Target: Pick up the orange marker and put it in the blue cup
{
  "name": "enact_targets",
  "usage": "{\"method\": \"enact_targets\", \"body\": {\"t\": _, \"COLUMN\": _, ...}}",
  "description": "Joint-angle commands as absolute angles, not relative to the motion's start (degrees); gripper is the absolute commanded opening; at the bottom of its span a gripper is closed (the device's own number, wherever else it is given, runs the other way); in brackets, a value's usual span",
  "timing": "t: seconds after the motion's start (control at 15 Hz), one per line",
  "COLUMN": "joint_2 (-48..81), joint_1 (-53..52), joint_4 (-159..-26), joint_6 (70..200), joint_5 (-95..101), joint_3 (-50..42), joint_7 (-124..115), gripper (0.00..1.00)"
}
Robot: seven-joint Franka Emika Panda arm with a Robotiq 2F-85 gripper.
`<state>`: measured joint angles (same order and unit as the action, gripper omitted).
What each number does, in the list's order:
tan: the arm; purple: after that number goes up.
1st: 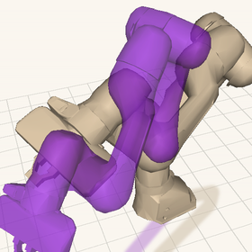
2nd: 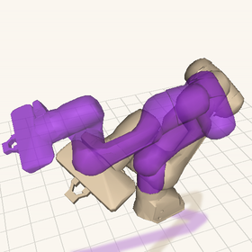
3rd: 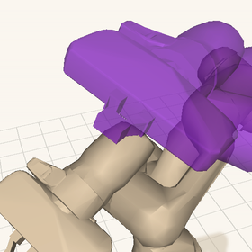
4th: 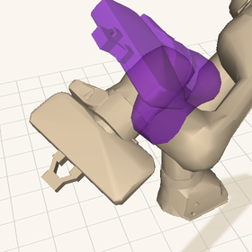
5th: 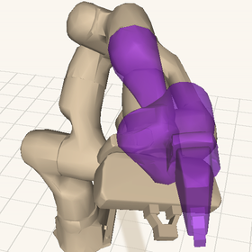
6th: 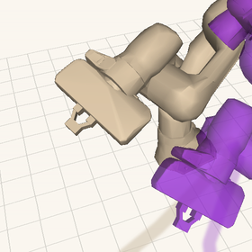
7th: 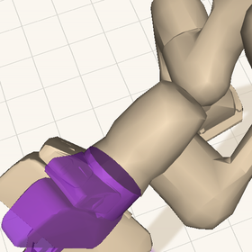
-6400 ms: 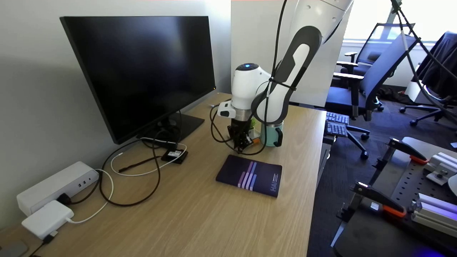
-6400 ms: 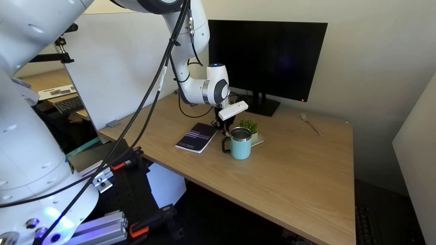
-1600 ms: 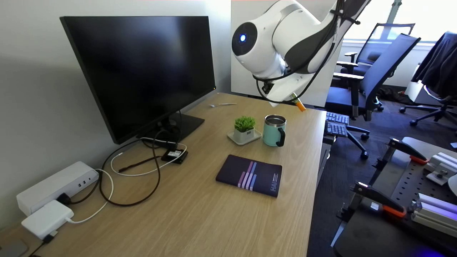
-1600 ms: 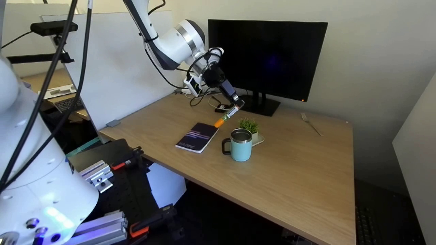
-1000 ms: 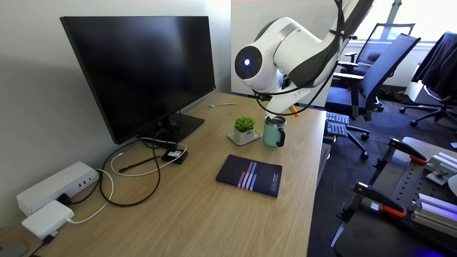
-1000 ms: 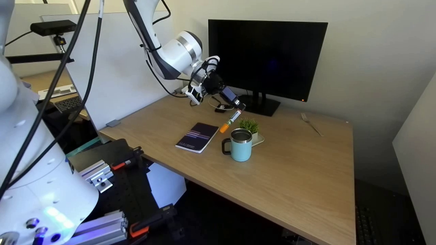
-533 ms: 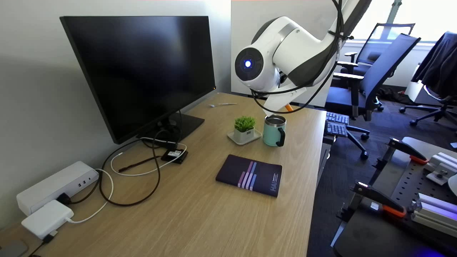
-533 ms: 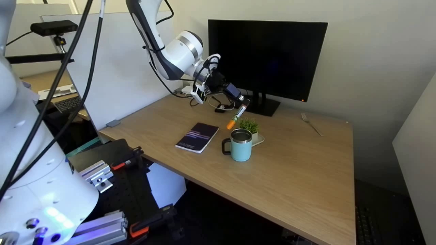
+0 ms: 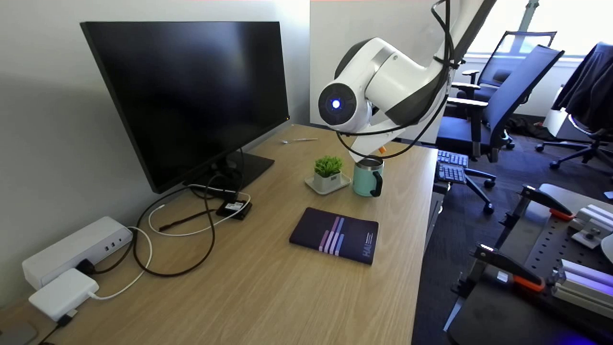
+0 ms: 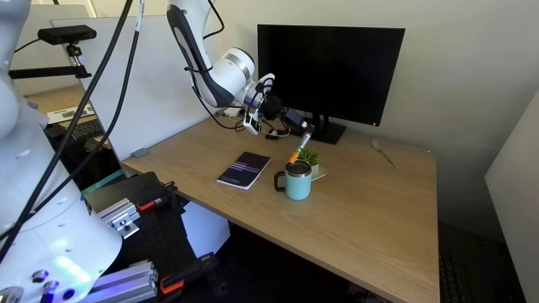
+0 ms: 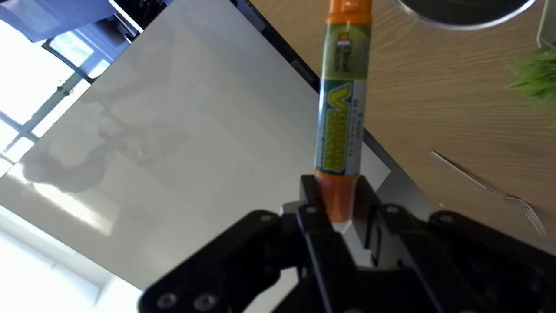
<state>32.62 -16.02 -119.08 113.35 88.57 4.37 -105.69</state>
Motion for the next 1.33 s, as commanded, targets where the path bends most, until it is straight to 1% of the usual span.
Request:
{"method": "enact_targets", "body": {"t": 0.0, "joint_2": 34.3, "joint_1": -14.2, "joint_4": -117.8, "joint_6": 112.8, "joint_5": 92.2, "joint_3": 6.1, "joint_7": -108.9, "gripper": 0.05}}
{"method": "enact_targets", "body": {"t": 1.27, "joint_2": 41.5, "joint_1": -14.8, "joint_4": -116.4, "joint_6": 109.0, "joint_5": 100.8, "joint_3": 8.0, "joint_7": -120.1, "gripper": 0.05}}
